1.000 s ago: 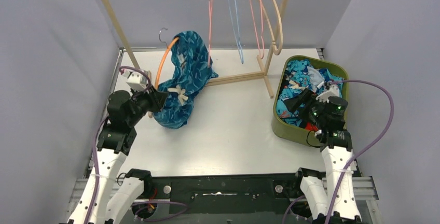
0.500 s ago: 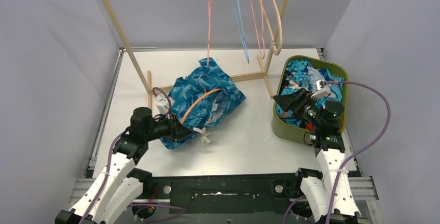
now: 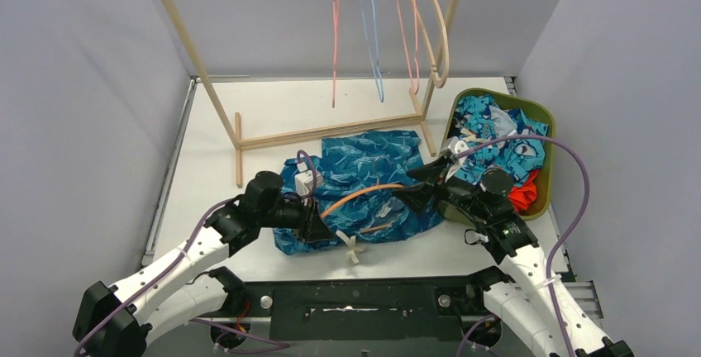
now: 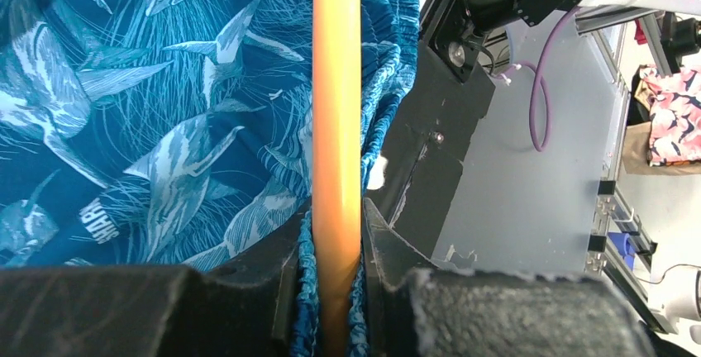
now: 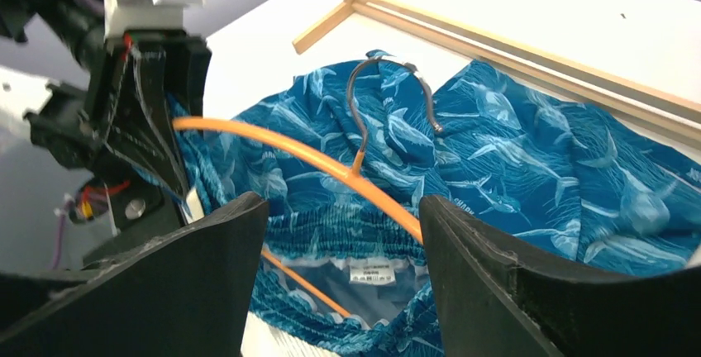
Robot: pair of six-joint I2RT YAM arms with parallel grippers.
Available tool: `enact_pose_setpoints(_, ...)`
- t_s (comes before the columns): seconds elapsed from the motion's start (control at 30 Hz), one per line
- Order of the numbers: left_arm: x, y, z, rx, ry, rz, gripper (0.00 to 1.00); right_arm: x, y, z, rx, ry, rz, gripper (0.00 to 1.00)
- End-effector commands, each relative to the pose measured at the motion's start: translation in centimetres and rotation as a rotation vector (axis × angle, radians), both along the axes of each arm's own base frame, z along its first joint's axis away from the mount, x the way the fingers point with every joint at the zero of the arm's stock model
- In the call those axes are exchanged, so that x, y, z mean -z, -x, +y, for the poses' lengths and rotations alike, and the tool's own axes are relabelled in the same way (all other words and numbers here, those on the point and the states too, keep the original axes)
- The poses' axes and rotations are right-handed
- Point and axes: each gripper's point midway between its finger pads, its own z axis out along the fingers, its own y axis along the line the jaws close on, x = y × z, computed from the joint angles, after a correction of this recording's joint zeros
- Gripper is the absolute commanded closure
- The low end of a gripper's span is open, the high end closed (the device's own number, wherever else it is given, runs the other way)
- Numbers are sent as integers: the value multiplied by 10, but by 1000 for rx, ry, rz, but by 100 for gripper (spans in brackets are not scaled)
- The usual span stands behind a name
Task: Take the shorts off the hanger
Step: Pick up the hanger from the clothes rod.
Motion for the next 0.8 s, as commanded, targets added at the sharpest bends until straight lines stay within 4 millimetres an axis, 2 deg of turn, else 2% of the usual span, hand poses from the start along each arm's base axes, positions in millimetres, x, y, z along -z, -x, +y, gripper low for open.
enact_pose_setpoints(0.0, -62, -14, -15, 27, 158, -204, 100, 11, 11, 9, -112, 109, -140, 32)
enact_pose_setpoints(0.2, -69, 2, -13, 71, 191, -180, 100, 28, 8, 22, -128, 135, -75, 39)
enact_pose_setpoints(0.33, -76, 7, -11, 82, 197, -184, 100, 35, 6, 33, -149, 176, -96, 37)
enact_pose_setpoints(0.4, -77, 12, -10, 101, 191, -166, 100, 46, 3, 31, -158, 264, -116, 32)
enact_pose_setpoints(0.53, -71, 16, -9, 110, 168, -126, 100, 63, -4, 18, -174, 460, -187, 31)
enact_pose_setpoints(0.63, -76, 15, -9, 104, 181, -150, 100, 64, -2, 20, -229, 506, -210, 35)
enact_pose_setpoints(0.7, -77, 15, -9, 104, 181, -160, 100, 57, -3, 21, -219, 507, -240, 35)
enact_pose_setpoints(0.77, -86, 15, -10, 114, 195, -178, 100, 51, -4, 20, -207, 509, -293, 35)
